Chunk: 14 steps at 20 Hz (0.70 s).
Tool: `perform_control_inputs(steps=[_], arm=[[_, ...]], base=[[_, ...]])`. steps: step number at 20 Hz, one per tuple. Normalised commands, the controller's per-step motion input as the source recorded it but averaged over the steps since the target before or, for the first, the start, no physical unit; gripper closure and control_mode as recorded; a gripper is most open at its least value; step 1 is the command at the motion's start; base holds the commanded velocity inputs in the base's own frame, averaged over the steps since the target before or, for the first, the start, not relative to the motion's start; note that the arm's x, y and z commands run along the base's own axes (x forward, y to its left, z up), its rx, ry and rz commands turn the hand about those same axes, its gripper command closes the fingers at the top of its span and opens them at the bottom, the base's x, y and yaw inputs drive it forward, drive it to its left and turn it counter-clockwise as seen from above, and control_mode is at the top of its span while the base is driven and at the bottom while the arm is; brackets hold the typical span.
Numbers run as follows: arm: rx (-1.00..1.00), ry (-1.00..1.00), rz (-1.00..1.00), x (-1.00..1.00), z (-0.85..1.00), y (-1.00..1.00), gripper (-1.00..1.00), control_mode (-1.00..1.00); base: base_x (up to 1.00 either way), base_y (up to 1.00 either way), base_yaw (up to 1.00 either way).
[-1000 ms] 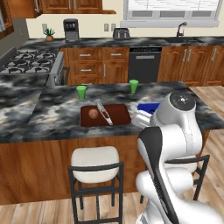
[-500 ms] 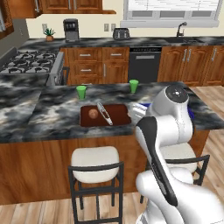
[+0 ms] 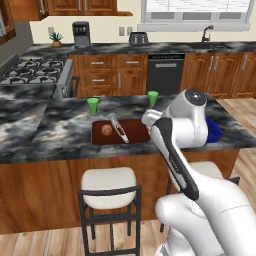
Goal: Gather the onion and eggplant from the fridge and place them on a tray on the dining counter. Then gather the fish and chicken drumstick from the fridge and place them on the other tray.
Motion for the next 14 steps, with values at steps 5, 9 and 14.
perform_control_inputs(steps=[5,9,14], arm=[[0.0,-0.01,0.08,0.66,-0.25,-0.08,1.0,-1.0],[0.0,-0.01,0.08,0.58,-0.4,-0.11,1.0,-1.0],[0.0,0.0,0.07,0.62,-0.47,-0.11,1.0,-1.0]], base=[[0.0,0.0,0.0],[0.0,0.0,0.0],[0.0,0.0,0.0]])
